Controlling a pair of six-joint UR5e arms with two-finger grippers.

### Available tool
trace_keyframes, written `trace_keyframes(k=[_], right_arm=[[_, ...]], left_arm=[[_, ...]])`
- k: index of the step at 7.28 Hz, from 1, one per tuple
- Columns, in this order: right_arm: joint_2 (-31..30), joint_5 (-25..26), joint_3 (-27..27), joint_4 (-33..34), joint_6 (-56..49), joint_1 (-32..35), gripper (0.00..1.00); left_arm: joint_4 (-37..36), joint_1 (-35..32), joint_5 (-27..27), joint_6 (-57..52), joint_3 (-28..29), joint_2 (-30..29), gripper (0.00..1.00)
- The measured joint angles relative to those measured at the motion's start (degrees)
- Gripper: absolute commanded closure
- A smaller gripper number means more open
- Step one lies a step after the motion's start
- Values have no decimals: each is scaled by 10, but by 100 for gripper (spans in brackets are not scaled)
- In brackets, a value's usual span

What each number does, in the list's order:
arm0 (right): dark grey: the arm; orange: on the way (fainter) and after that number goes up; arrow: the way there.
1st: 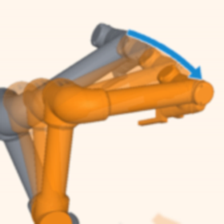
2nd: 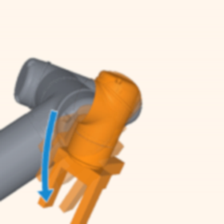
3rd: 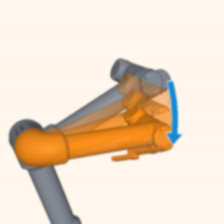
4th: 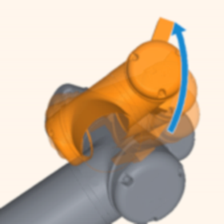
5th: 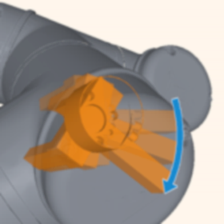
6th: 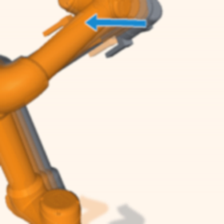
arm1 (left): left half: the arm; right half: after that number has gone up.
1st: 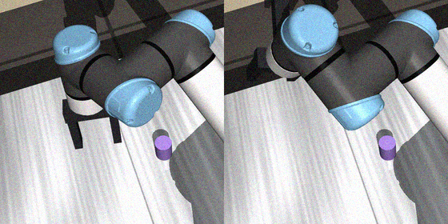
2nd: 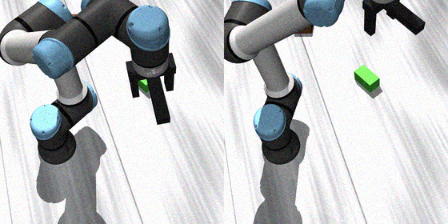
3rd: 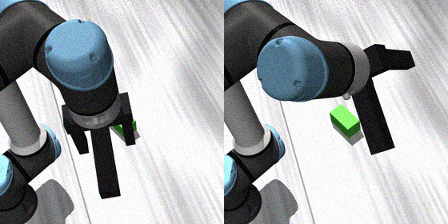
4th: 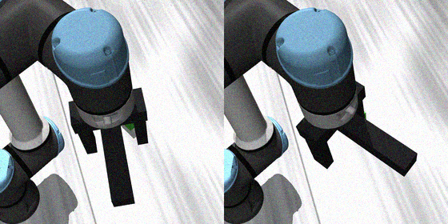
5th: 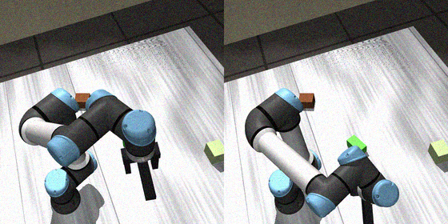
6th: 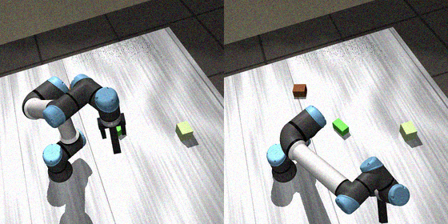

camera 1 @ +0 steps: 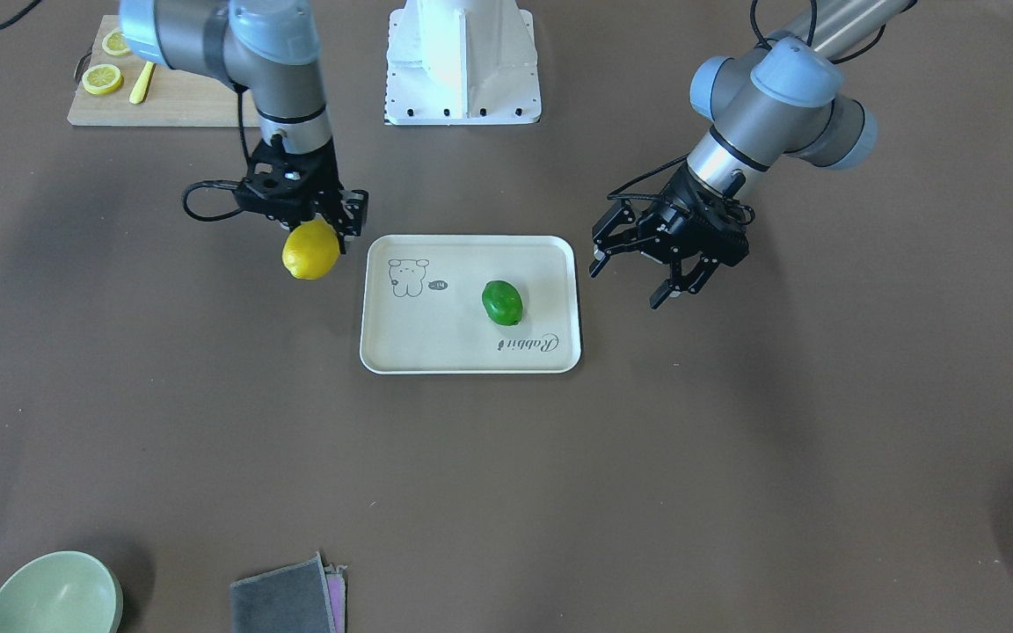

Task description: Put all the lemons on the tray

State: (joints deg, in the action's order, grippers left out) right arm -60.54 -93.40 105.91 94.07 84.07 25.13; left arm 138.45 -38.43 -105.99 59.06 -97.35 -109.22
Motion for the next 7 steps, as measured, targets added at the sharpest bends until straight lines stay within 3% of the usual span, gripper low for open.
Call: trace_keyframes(k=[1,2,5,7], right_arm=[[53,7,-50,2,1,-4,28],[90,11,-85,2,2,-5,0],[113,20,-99,2,2,7,0],[73,-19,-40,2,-74,54,0]], left_arm=[[0,0,0,0,2,-1,2],[1,0,0,1,3,-2,2],[1,1,0,1,4,-2,2],[1,1,0,1,3,-2,2]])
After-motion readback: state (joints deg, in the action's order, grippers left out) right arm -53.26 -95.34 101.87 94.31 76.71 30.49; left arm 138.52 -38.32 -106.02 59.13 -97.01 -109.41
